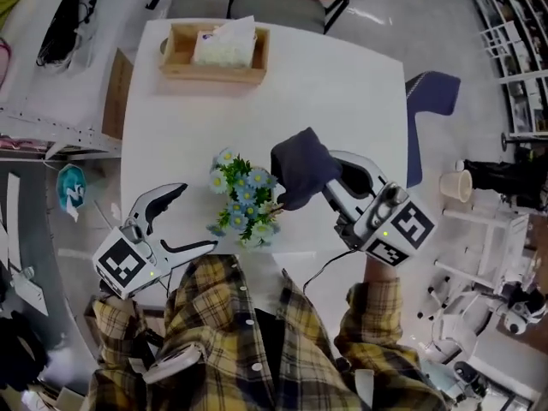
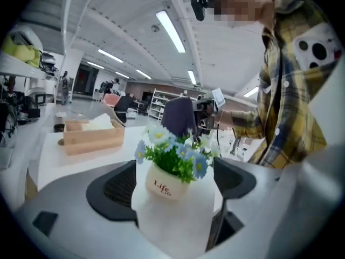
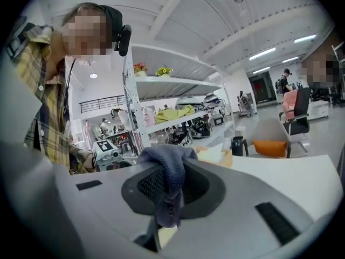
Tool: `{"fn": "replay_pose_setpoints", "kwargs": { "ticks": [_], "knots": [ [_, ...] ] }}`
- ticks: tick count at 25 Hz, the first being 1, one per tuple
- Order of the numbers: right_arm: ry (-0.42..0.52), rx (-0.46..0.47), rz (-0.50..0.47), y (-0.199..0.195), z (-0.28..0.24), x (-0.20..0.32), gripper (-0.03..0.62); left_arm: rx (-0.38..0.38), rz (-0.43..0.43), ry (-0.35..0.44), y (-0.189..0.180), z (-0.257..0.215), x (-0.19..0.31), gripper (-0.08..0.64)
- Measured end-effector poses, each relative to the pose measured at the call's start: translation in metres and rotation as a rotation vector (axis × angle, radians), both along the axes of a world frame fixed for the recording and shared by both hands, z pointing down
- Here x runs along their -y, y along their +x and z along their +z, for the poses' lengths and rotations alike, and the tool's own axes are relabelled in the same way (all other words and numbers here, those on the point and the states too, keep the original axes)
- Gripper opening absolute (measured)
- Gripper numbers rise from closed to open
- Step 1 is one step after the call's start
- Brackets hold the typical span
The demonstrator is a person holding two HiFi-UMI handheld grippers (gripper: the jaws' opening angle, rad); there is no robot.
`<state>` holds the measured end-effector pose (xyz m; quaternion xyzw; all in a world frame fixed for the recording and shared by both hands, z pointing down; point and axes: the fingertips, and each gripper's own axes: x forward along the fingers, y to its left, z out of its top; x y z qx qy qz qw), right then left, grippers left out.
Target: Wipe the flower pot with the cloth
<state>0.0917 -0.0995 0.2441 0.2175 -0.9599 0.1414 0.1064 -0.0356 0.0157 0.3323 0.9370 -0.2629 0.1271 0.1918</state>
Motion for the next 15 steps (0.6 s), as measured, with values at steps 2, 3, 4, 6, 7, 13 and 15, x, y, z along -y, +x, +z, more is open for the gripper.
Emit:
{"fn": "replay_pose_setpoints", "kwargs": {
  "ticks": [2,3,4,6,7,13,15],
  "knots": [
    [0.043,0.03,0.024,0.0,-0.029,-0.009,0.023,-0.041,-0.024,0.029,0.0,-0.033,-0.002,0.46],
    [0.061,0.05,0.035,0.001,-0.043,-0.014,0.023,-0.059,-0.028,0.046,0.002,-0.049,-0.002,0.46],
    [0.076,0.073,0.045,0.002,-0.057,-0.019,0.023,-0.079,-0.029,0.064,0.006,-0.063,-0.002,0.46],
    [0.096,0.125,0.065,0.004,-0.079,-0.03,0.023,-0.12,-0.03,0.103,0.017,-0.089,-0.001,0.46],
    [0.103,0.15,0.075,0.005,-0.087,-0.036,0.023,-0.136,-0.031,0.121,0.023,-0.099,-0.001,0.458],
    [0.176,0.202,0.133,0.01,-0.114,-0.067,0.023,-0.227,-0.103,0.216,0.05,-0.15,0.005,0.373],
    [0.189,0.209,0.148,0.013,-0.119,-0.078,0.023,-0.242,-0.14,0.238,0.054,-0.162,0.004,0.281]
  ]
}}
